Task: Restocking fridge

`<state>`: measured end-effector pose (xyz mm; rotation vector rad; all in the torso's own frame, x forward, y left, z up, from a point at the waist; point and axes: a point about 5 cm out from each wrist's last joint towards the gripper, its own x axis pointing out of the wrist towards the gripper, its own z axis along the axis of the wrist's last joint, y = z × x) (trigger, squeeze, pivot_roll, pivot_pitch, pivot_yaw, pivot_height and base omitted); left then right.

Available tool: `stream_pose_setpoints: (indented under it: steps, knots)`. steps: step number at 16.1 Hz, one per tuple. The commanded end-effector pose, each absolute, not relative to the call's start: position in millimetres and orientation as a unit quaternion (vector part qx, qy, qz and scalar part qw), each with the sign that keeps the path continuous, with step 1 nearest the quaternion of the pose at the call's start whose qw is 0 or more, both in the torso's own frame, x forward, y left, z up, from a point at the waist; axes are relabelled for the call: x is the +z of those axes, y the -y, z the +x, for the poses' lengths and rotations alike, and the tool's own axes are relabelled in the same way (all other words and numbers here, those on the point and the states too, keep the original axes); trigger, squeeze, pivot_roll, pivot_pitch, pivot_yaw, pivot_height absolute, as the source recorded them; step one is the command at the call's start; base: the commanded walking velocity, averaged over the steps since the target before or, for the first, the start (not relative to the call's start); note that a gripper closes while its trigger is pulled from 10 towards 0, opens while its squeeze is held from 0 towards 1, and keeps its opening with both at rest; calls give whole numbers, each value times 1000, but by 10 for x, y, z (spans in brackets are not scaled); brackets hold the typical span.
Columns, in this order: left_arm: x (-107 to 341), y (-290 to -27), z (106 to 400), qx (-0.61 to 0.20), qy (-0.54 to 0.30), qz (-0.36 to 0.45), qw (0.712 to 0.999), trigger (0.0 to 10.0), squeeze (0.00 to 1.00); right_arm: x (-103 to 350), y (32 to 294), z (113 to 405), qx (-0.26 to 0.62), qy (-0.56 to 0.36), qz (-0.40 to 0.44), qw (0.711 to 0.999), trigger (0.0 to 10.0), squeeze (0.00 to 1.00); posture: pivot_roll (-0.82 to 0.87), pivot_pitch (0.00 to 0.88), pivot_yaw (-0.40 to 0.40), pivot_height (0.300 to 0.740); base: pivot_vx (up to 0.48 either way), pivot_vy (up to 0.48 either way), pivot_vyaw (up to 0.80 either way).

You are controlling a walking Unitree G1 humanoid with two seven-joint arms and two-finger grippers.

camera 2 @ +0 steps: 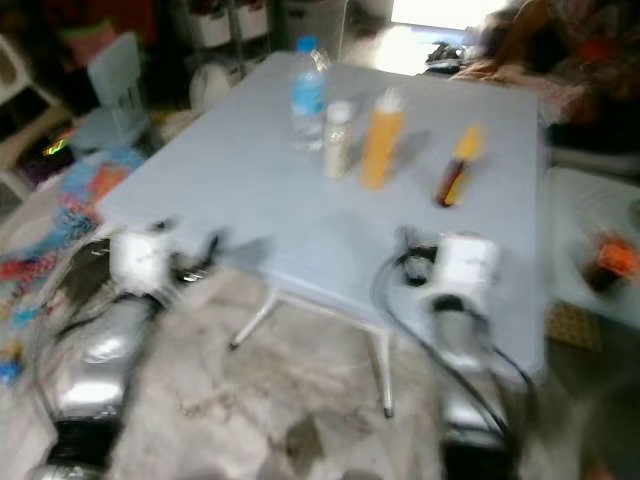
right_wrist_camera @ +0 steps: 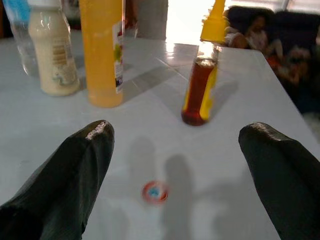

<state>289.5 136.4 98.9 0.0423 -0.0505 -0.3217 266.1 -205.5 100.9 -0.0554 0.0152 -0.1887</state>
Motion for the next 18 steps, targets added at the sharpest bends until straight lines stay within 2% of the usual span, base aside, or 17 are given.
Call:
stream_pose_setpoints:
  steps: [1, 4, 10, 12, 18]
  knots:
    - [1006, -1513, 2884, -147, 27, 35, 988, 10000, 0, 1148, 1911, 2740, -76, 23, -22, 997, 10000, 0, 18, 0, 1, 740, 469, 0, 0]
    - [1009, -1502, 2876, -149, 27, 36, 988, 10000, 0, 1157, 1934, 2761, -82, 24, -22, 996, 10000, 0, 20, 0, -3, 740, 394, 0, 0]
    - [1006, -1503, 2882, -147, 25, 36, 988, 10000, 0, 1157, 1934, 2774, -87, 22, -23, 996, 10000, 0, 20, 0, -6, 740, 0, 0, 0]
    - [1004, -1490, 2887, -149, 24, 35, 988, 10000, 0, 1108, 1962, 2752, -98, 12, -28, 995, 10000, 0, 16, 0, -6, 740, 0, 0, -800]
    - [1000, -1483, 2889, -152, 21, 35, 987, 10000, 0, 1195, 2003, 2839, -111, 29, -46, 992, 10000, 0, 13, 0, 1, 740, 0, 0, 0]
